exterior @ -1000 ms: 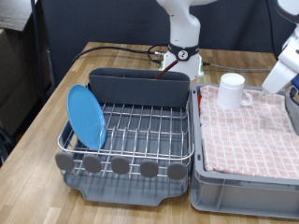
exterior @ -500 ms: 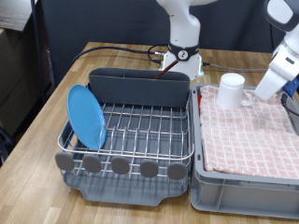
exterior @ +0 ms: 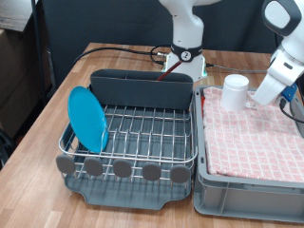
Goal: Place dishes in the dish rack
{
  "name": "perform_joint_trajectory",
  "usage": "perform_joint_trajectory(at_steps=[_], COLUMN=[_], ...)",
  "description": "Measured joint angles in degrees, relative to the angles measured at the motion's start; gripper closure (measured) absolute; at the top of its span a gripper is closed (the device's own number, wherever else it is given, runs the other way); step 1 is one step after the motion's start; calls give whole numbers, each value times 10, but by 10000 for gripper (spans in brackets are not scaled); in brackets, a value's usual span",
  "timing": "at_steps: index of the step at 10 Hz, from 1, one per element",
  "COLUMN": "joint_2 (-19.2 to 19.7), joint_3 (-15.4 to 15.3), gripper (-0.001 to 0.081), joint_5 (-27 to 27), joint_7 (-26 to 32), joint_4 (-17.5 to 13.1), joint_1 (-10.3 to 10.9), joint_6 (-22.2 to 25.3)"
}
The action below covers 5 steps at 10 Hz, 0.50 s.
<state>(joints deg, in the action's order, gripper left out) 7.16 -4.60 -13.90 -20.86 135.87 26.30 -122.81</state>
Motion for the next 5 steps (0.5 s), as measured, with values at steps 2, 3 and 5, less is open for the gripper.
perform_joint_trajectory(at_steps=[2, 3, 5], joint_2=[0, 0, 0], joint_3=[0, 0, 0], gripper=[3, 196, 361], joint_5=[0, 0, 0], joint_7=[0, 0, 0], joint_4=[2, 2, 2], joint_1=[0, 0, 0], joint_6=[-1, -1, -1])
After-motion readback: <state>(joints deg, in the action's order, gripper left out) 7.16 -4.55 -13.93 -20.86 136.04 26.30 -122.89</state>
